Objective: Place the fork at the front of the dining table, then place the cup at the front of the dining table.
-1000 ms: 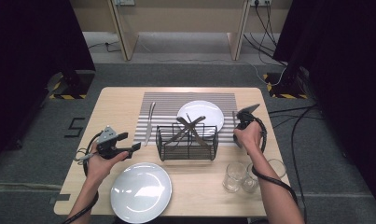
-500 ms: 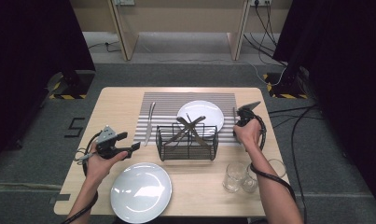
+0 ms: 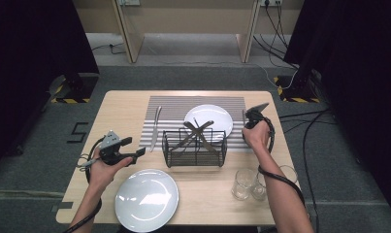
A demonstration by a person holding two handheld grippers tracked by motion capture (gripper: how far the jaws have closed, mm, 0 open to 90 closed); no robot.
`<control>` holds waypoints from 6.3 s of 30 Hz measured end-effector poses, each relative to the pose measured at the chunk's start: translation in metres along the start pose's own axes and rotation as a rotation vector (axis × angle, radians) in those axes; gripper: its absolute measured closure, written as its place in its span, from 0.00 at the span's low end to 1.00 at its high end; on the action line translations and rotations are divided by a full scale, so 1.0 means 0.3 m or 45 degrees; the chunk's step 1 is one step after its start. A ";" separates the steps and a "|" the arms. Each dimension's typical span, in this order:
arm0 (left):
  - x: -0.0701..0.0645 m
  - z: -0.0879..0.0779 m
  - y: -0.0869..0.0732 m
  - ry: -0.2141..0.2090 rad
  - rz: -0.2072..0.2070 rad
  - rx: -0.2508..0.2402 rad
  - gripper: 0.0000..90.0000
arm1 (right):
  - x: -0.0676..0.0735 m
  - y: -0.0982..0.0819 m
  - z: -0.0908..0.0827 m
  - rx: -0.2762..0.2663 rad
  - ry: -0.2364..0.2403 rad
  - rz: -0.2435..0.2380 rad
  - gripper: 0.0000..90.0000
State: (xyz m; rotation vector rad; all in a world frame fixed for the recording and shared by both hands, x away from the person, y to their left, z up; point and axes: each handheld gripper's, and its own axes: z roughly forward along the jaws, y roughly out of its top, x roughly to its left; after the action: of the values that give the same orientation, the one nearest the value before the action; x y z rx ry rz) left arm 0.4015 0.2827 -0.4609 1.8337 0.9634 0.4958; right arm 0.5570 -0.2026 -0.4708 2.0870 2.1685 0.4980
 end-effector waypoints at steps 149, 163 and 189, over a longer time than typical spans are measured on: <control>-0.014 -0.004 0.009 -0.011 -0.028 -0.030 0.26 | -0.018 -0.262 -0.305 -0.242 0.218 -0.125 0.69; -0.007 -0.006 0.007 -0.004 -0.032 -0.029 0.26 | -0.007 -0.295 -0.324 -0.233 0.225 -0.169 0.70; -0.014 -0.027 0.010 -0.005 -0.022 -0.043 0.26 | 0.015 -0.413 -0.390 -0.196 0.258 -0.240 0.70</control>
State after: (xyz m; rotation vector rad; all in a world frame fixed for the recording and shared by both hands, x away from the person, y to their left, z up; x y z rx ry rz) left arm 0.3945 0.2834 -0.4542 1.7941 0.9615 0.4951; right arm 0.4046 -0.2196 -0.3963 1.8010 2.3195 0.8581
